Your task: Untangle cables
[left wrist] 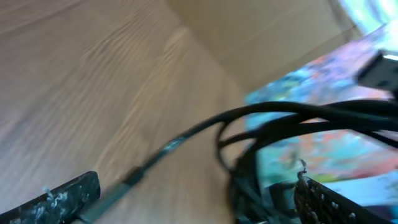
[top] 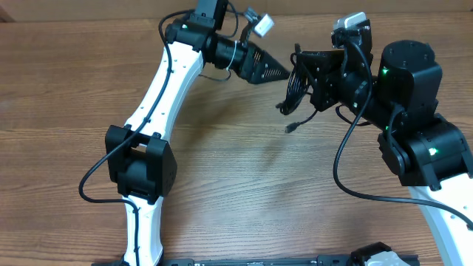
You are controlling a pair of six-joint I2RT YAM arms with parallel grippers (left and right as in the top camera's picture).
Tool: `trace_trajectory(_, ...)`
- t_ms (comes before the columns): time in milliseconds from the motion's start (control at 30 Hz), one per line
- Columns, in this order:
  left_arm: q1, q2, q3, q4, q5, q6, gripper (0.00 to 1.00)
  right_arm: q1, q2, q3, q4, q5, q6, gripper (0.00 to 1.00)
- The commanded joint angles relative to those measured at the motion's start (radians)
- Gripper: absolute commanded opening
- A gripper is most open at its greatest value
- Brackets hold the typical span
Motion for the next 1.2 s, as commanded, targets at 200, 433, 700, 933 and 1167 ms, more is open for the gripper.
trace_trajectory(200, -0.056, -0.002, 0.010, 0.058, 0.078, -0.165, 1.00, -0.002, -0.011, 0.026, 0.041, 0.011, 0.061, 0.04)
trace_trajectory(433, -0.148, 0.001, 0.010, 0.150, -0.084, -0.238, 0.95, -0.002, -0.035, 0.027, 0.040, -0.063, 0.064, 0.04)
trace_trajectory(700, -0.180, 0.001, 0.010, 0.114, -0.397, -0.304, 0.04, -0.002, -0.114, 0.027, 0.017, -0.062, 0.063, 0.04)
trace_trajectory(933, -0.060, -0.001, 0.010, -0.147, -0.727, -0.283, 0.04, -0.023, -0.171, 0.027, -0.047, 0.069, 0.052, 0.04)
trace_trajectory(1167, 0.053, -0.016, 0.010, -0.294, -0.687, -0.238, 0.04, -0.102, -0.104, 0.026, -0.131, 0.069, 0.053, 0.30)
